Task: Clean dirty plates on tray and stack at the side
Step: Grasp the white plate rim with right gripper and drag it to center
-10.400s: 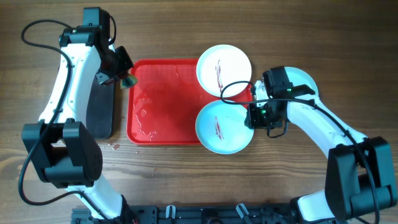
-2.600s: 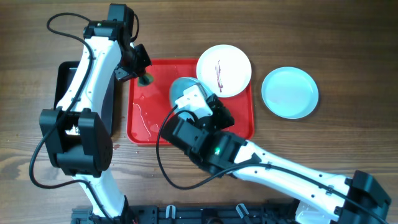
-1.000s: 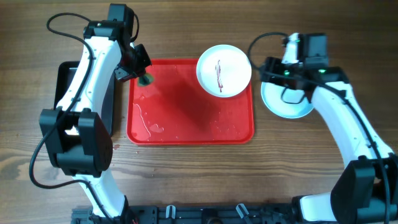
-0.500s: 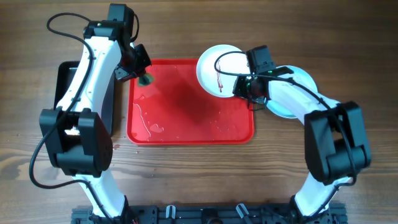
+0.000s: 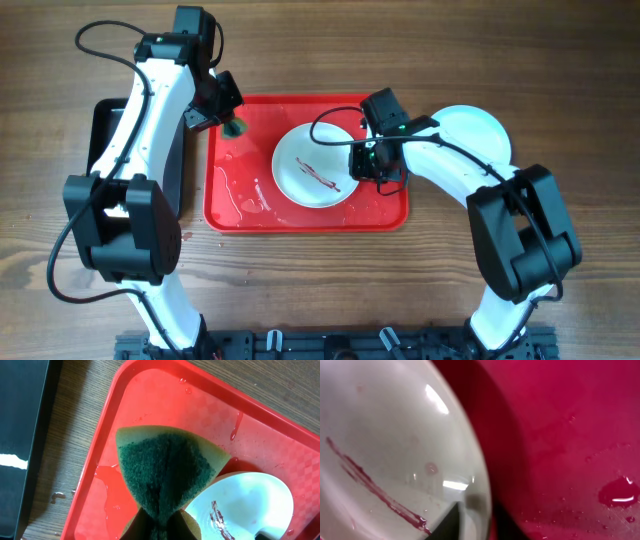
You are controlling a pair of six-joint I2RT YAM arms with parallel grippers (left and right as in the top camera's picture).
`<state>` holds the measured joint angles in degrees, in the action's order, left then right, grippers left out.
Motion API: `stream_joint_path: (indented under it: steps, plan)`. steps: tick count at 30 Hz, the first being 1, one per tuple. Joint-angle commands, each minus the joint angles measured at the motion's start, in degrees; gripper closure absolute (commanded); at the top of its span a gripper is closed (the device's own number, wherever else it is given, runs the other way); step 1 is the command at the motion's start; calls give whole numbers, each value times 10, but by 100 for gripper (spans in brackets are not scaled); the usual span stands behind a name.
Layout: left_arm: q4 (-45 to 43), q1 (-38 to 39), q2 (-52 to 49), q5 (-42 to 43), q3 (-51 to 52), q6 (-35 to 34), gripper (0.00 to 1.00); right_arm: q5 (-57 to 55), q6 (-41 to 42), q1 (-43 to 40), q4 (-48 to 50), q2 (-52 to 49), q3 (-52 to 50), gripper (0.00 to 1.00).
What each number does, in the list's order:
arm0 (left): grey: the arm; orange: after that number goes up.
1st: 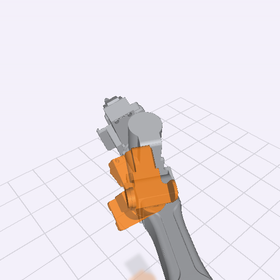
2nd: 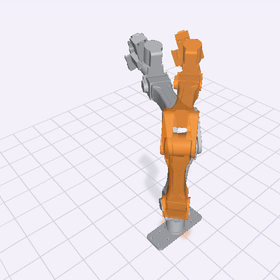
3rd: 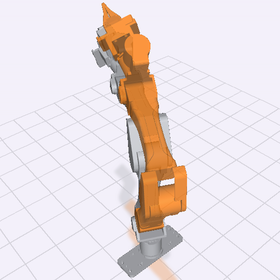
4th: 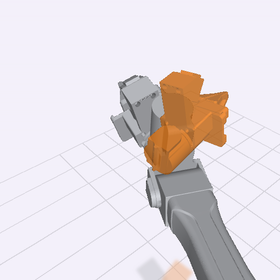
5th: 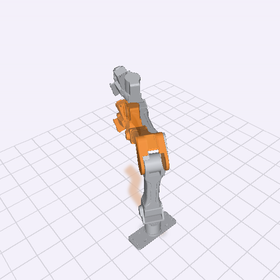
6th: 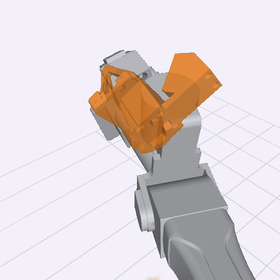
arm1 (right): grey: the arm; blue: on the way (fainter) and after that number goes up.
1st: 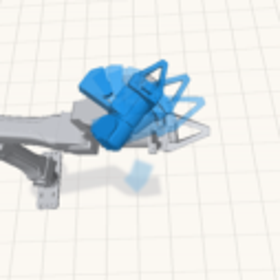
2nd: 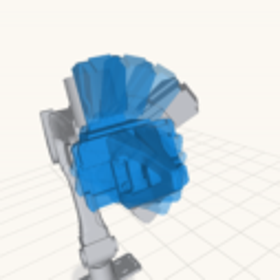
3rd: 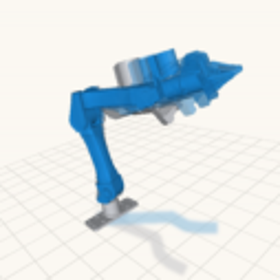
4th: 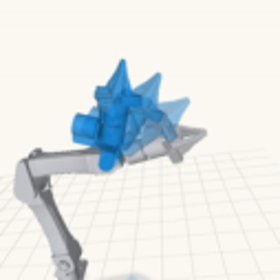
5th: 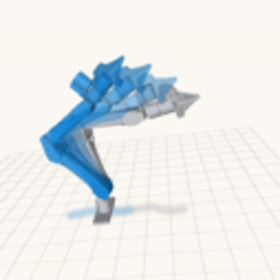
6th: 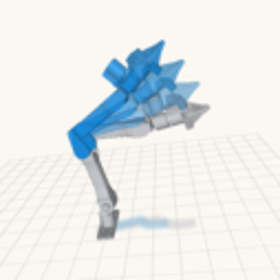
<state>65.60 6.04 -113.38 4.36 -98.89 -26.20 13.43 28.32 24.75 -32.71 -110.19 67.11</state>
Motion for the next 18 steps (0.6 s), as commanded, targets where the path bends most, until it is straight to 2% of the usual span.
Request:
stream_joint_path:
  steps: [1,2,5,7,11,17,18]
  plan:
    - [0,1,1,1,-3,5,96,-31,-106,-5,28,26,12,43]
    - [0,1,1,1,-3,5,96,-31,-153,-5,51,23,12,39]
    - [0,1,1,1,-3,5,96,-31,-236,-5,118,5,11,38]
    - [0,1,1,1,-3,5,96,-26,-256,-5,153,-14,11,49]
    - [0,1,1,1,-3,5,96,-1,-261,-5,193,-36,11,60]
    - [0,1,1,1,-3,5,96,2,-201,-2,209,-66,11,73]
    - [0,1,1,1,-3,5,96,2,-189,-2,208,-67,11,78]
